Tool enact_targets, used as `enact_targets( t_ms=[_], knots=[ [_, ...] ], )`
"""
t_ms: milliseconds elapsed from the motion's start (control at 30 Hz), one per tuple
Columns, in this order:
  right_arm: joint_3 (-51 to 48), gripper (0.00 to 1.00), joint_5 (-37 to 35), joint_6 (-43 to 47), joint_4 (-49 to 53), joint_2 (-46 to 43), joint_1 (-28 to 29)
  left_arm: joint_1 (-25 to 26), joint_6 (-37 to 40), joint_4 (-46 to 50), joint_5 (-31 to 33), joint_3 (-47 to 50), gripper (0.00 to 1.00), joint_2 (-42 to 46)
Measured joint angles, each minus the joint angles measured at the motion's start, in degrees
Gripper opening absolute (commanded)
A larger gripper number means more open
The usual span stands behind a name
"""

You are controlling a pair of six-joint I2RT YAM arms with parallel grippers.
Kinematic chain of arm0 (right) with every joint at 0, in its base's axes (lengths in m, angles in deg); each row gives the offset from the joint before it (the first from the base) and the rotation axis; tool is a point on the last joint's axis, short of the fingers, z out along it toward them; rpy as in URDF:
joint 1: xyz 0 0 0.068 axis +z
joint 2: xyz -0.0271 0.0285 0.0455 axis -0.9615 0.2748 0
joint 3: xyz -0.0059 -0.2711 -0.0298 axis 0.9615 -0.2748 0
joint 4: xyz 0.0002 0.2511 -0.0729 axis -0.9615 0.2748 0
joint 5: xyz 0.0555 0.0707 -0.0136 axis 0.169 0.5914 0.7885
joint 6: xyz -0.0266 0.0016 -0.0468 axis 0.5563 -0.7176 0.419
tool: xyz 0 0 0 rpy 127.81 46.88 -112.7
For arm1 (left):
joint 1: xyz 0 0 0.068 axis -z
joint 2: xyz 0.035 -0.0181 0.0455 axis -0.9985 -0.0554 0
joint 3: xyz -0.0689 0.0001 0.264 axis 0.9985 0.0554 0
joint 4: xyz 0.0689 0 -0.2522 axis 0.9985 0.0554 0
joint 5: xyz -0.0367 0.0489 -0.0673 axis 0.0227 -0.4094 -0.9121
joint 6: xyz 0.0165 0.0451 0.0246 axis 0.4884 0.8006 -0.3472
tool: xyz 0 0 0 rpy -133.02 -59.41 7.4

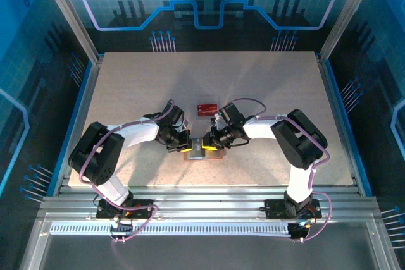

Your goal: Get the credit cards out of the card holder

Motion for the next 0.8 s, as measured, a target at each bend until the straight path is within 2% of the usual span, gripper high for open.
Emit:
enact_targets(
  t_ms=[300,800],
  knots=[
    [-1.0,0.16,0.6,-1.2,-2.4,0.0,0.0,0.0,0.0,0.0,0.0,0.0,0.04,-0.1],
    [-1.0,0.06,-0.1,-0.3,-0.5,-0.8,-0.3,0.0,0.0,0.0,0.0,0.0,0.04,-0.1]
  ],
)
